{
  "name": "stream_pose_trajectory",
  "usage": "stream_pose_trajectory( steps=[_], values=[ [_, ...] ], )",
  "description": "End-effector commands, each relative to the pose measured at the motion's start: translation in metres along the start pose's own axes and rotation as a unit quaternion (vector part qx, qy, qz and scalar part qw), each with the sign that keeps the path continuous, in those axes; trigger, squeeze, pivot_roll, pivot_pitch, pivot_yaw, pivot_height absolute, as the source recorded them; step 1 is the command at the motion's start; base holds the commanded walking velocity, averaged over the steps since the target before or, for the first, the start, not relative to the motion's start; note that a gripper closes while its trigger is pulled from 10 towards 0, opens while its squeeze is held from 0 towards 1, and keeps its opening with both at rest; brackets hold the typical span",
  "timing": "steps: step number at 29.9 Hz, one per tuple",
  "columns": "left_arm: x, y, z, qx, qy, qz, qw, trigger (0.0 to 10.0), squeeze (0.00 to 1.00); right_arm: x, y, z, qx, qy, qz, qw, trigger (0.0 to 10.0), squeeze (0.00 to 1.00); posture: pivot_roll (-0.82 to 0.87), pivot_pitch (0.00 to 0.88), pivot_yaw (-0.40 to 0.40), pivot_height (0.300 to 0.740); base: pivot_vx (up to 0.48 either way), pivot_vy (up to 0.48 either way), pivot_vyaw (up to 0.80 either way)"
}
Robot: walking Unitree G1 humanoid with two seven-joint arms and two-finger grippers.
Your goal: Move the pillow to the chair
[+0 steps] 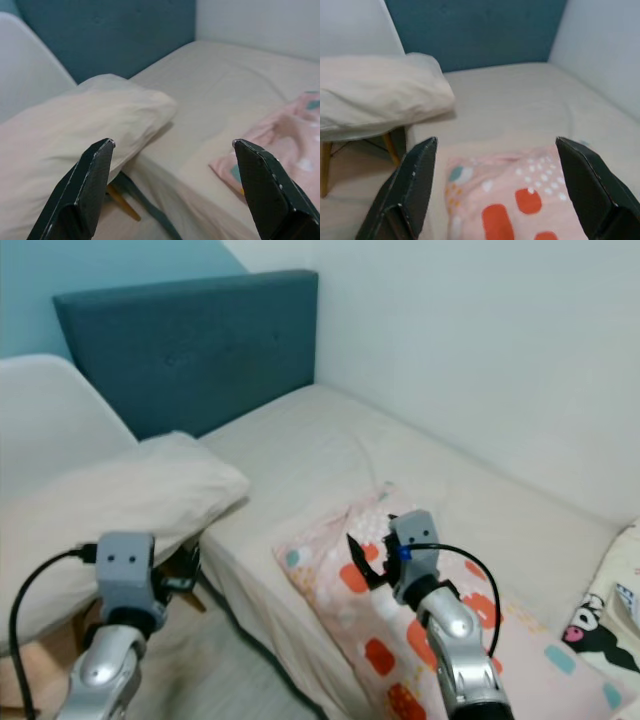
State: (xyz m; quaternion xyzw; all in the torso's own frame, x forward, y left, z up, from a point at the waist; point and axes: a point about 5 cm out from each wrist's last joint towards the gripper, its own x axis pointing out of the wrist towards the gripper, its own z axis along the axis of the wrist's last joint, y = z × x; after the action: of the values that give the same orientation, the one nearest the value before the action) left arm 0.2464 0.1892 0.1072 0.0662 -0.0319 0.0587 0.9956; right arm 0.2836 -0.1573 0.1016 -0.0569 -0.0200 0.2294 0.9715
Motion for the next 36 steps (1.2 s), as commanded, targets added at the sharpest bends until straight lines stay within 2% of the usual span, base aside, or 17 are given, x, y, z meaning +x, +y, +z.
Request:
stream_pose_trajectory(
  steps=[1,10,13,17,22,31,36],
  values=[
    [-0.001,-0.002,0.002,0.002,-0.006,-0.001,1.0,10.0,0.0,-0.004,0.0,0.004,0.008,-0.002,0.002,1.0,10.0,0.0,0.11,0.0,-0.067,0.74,0.0,0.0,0.0],
    [-0.005,-0.004,0.009,-0.001,-0.016,0.006,1.0,10.0,0.0,-0.013,0.004,0.011,-0.003,-0.01,-0.014,1.0,10.0,0.0,0.1,0.0,-0.074,0.74,0.0,0.0,0.0],
    [-0.013,-0.009,0.008,-0.022,-0.007,-0.001,1.0,10.0,0.0,-0.016,0.002,0.005,0.034,0.002,-0.027,0.999,10.0,0.0,0.1,0.0,-0.08,0.74,0.0,0.0,0.0],
    [-0.015,-0.01,0.006,-0.028,-0.002,-0.002,1.0,10.0,0.0,-0.017,0.001,0.002,0.055,0.013,-0.031,0.998,10.0,0.0,0.1,0.0,-0.08,0.74,0.0,0.0,0.0],
    [-0.006,-0.011,-0.006,-0.068,0.017,0.003,0.998,10.0,0.0,-0.012,0.0,-0.002,0.047,0.037,-0.031,0.998,10.0,0.0,0.12,0.0,-0.095,0.74,0.0,0.0,-0.79],
    [-0.007,-0.014,-0.006,-0.103,0.025,-0.026,0.994,10.0,0.0,-0.011,0.001,-0.001,0.043,0.043,-0.017,0.998,10.0,0.0,0.1,0.0,-0.078,0.74,0.0,0.0,-0.79],
    [-0.007,-0.013,-0.007,-0.109,0.025,-0.026,0.993,10.0,0.0,-0.011,0.001,-0.001,0.042,0.046,-0.017,0.998,10.0,0.0,0.1,0.0,-0.082,0.74,0.0,0.0,-0.79]
  ],
)
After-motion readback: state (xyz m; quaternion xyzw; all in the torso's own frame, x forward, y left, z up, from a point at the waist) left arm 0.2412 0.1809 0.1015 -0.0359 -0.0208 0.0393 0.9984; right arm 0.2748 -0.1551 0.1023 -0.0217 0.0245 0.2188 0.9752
